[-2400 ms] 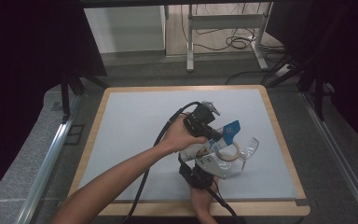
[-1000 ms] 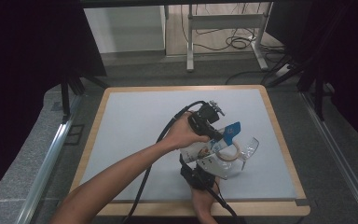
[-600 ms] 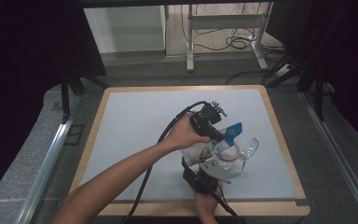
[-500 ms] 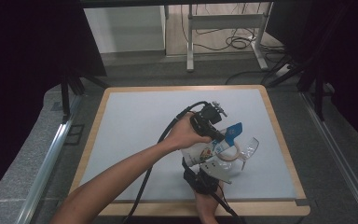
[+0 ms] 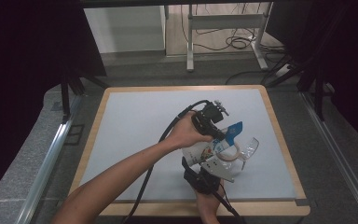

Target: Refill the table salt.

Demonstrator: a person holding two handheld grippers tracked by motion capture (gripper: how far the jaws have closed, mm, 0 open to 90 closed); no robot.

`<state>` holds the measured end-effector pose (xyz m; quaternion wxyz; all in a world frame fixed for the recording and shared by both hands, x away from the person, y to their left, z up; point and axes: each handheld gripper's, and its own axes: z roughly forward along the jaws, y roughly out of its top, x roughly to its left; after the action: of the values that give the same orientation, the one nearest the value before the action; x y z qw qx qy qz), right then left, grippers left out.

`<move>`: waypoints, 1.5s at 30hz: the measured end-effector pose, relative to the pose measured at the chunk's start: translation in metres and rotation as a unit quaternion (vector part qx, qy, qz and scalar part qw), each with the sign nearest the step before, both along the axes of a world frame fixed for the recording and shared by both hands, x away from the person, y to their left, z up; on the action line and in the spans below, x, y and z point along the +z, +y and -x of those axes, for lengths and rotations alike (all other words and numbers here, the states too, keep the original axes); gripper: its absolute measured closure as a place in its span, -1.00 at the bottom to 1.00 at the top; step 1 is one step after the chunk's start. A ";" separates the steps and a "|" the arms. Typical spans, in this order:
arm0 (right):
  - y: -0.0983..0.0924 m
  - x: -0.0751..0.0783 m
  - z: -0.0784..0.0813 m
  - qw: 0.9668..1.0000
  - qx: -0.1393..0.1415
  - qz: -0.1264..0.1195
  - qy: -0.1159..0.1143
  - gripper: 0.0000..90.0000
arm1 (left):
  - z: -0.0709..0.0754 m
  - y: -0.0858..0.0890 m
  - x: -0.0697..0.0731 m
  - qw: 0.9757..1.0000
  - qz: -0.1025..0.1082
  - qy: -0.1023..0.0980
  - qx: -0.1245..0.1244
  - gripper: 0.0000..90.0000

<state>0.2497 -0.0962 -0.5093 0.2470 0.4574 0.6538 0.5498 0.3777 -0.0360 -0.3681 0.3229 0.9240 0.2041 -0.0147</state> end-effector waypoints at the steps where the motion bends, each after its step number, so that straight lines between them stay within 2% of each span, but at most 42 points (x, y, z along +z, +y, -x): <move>1: 0.001 0.000 0.000 1.000 -0.001 -0.002 0.000 0.09 | 0.000 0.000 0.000 1.000 -0.002 0.000 0.000 1.00; 11: 0.003 0.004 -0.003 1.000 0.007 -0.017 0.003 0.09 | 0.000 -0.005 -0.001 1.000 -0.012 -0.001 -0.003 1.00; 21: 0.000 0.004 -0.005 1.000 0.012 -0.015 0.000 0.09 | -0.005 -0.009 -0.003 1.000 -0.018 0.004 -0.007 1.00; 23: -0.001 0.005 -0.005 1.000 0.014 -0.020 0.006 0.09 | -0.005 -0.011 -0.003 1.000 -0.018 0.005 -0.006 1.00; 26: -0.002 0.004 -0.007 1.000 0.011 -0.014 0.000 0.09 | -0.006 -0.012 -0.003 1.000 -0.018 0.005 -0.006 1.00; 38: 0.000 0.004 -0.007 1.000 0.013 -0.018 0.002 0.10 | -0.005 -0.010 -0.002 1.000 -0.021 0.004 -0.005 1.00; 45: 0.001 0.003 -0.007 1.000 0.011 -0.008 0.000 0.10 | -0.005 -0.011 -0.003 1.000 -0.026 0.002 -0.006 1.00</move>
<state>0.2570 -0.0948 -0.5063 0.2373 0.4519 0.6541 0.5582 0.3829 -0.0471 -0.3713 0.2981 0.9333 0.1997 -0.0135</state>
